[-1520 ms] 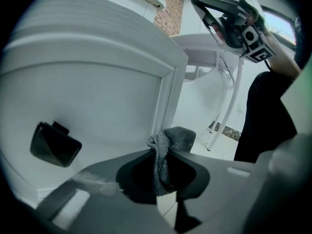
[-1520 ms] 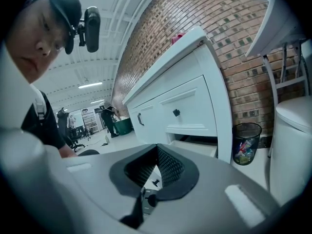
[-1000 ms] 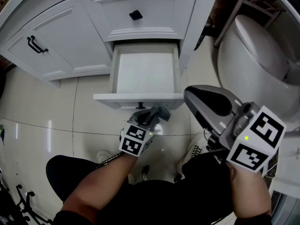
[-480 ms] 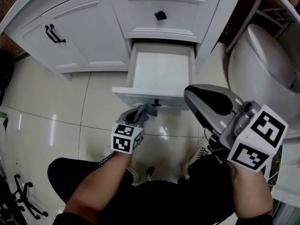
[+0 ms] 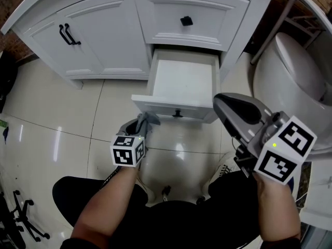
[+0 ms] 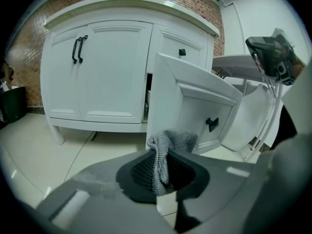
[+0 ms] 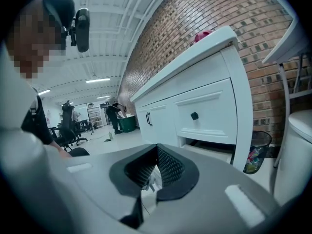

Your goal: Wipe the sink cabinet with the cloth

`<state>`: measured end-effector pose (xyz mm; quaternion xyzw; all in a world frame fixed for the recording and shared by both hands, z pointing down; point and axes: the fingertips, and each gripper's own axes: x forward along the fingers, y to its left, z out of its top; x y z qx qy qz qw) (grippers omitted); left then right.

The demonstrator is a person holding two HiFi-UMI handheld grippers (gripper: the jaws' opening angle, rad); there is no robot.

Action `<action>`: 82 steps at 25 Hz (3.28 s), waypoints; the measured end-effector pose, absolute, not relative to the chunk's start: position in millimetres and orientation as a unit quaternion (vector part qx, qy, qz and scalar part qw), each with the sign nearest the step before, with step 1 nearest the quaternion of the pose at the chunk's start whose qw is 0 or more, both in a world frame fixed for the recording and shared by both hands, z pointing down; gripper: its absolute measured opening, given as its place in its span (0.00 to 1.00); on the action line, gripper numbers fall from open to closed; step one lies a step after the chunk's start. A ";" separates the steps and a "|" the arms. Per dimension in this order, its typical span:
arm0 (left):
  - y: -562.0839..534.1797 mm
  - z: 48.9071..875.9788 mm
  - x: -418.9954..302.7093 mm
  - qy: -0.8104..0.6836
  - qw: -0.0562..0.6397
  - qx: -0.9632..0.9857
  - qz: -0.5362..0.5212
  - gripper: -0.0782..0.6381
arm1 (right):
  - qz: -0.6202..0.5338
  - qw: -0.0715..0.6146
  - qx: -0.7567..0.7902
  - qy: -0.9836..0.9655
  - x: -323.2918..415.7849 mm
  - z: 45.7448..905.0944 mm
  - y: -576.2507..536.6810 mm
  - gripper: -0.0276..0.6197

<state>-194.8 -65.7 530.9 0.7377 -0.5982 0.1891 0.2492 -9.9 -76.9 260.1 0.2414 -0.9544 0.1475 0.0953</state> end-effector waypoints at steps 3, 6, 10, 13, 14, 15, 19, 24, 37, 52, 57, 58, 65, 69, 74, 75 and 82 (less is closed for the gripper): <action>-65.6 520.8 -195.9 -0.600 0.243 0.740 0.181 0.16 | 0.151 0.098 0.257 -0.950 3.5 263.8 -79.2 0.05; -63.1 506.5 -178.2 -0.581 0.224 0.762 0.178 0.16 | 0.154 0.096 0.269 -0.946 16.2 264.3 -79.2 0.05; -52.5 485.9 -115.9 -0.516 0.204 0.814 0.172 0.16 | 0.152 0.090 0.278 -0.944 27.5 260.2 -78.6 0.05; -54.0 469.7 -69.8 -0.471 0.180 0.848 0.167 0.16 | 0.149 0.088 0.282 -0.944 32.8 259.8 -78.8 0.05; -56.3 465.8 -58.0 -0.460 0.172 0.855 0.167 0.16 | 0.148 0.089 0.285 -0.943 35.1 261.3 -79.2 0.05; -59.0 463.0 -47.7 -0.451 0.165 0.861 0.167 0.16 | 0.149 0.091 0.289 -0.941 38.0 263.5 -79.5 0.05; -71.8 456.5 -11.1 -0.421 0.144 0.880 0.165 0.16 | 0.153 0.098 0.303 -0.936 51.4 271.3 -80.8 0.05; -83.5 448.0 26.3 -0.389 0.131 0.897 0.164 0.16 | 0.150 0.092 0.321 -0.930 66.6 269.0 -82.3 0.05; -88.9 440.4 30.0 -0.390 0.125 0.898 0.161 0.16 | 0.157 0.092 0.323 -0.929 76.9 273.4 -85.6 0.05; -83.9 425.3 -45.1 -0.461 0.141 0.866 0.134 0.16 | 0.145 0.094 0.288 -0.942 40.4 265.8 -72.4 0.05; -77.6 425.5 -94.5 -0.508 0.169 0.837 0.117 0.16 | 0.139 0.093 0.277 -0.946 26.4 262.1 -69.8 0.05; -76.0 425.6 -105.7 -0.518 0.175 0.829 0.114 0.16 | 0.138 0.094 0.276 -0.946 24.6 262.3 -69.9 0.05; -73.9 418.0 -163.0 -0.575 0.178 0.792 0.107 0.16 | 0.139 0.098 0.271 -0.948 15.4 262.2 -69.8 0.05; -70.8 426.1 -185.7 -0.598 0.187 0.772 0.108 0.16 | 0.139 0.099 0.268 -0.948 14.8 262.4 -67.8 0.05; -66.9 431.1 -210.1 -0.621 0.212 0.749 0.096 0.16 | 0.141 0.094 0.275 -0.946 19.9 260.7 -69.6 0.05; -65.9 429.6 -206.8 -0.618 0.210 0.752 0.096 0.16 | 0.141 0.093 0.277 -0.946 21.1 259.3 -69.5 0.05; -63.3 405.5 -138.5 -0.548 0.167 0.814 0.100 0.16 | 0.138 0.082 0.285 -0.945 30.6 253.3 -69.4 0.05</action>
